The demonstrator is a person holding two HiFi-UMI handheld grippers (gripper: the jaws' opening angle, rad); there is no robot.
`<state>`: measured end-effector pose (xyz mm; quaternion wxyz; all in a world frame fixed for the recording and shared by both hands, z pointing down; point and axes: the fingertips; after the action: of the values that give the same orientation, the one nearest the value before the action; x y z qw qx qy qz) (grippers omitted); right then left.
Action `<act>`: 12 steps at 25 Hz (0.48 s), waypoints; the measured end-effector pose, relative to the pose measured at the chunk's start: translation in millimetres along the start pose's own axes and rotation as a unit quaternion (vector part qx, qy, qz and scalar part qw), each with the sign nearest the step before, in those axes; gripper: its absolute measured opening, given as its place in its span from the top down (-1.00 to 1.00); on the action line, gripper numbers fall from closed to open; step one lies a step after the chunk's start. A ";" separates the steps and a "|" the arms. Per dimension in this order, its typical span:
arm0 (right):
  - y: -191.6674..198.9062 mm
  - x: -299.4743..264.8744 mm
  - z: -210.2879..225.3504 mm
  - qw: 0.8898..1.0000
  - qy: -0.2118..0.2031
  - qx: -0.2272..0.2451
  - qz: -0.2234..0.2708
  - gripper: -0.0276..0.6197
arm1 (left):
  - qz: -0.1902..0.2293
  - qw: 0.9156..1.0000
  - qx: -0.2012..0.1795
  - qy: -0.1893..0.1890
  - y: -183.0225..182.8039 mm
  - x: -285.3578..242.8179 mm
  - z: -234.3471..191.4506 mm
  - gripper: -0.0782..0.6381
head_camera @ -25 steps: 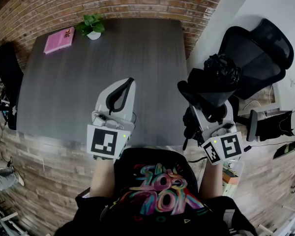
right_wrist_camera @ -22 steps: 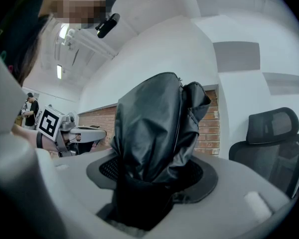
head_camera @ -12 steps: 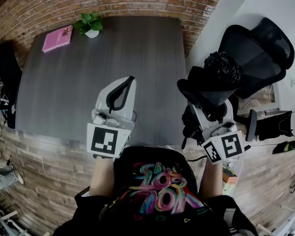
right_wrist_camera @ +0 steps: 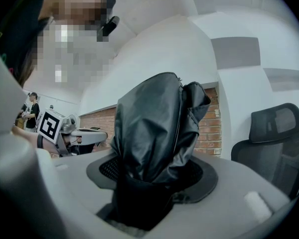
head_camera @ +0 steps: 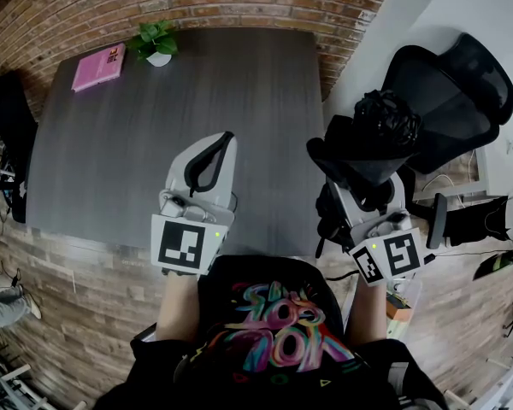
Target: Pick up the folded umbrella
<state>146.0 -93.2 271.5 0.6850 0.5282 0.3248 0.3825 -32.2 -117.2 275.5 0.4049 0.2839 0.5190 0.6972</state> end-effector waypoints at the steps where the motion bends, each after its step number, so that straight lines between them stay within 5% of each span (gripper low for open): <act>1: -0.1 -1.4 0.4 1.000 0.000 0.000 0.000 0.07 | 0.000 1.000 0.000 0.000 0.6 -1.3 -0.9 0.78; 12: -1.0 -12.1 4.3 1.000 -0.003 -0.005 -0.002 0.06 | 0.000 1.000 0.005 0.004 3.7 -12.6 -6.5 0.78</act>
<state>143.9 -105.9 272.0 0.6894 0.5251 0.3223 0.3810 -32.1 -131.7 277.4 0.4014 0.2829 0.5239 0.6960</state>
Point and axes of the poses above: the fingertips, and each gripper's own axes: x backward along the fingers, z to its right, y out of its underside, and after that the axes turned 13 degrees about -x, right-handed
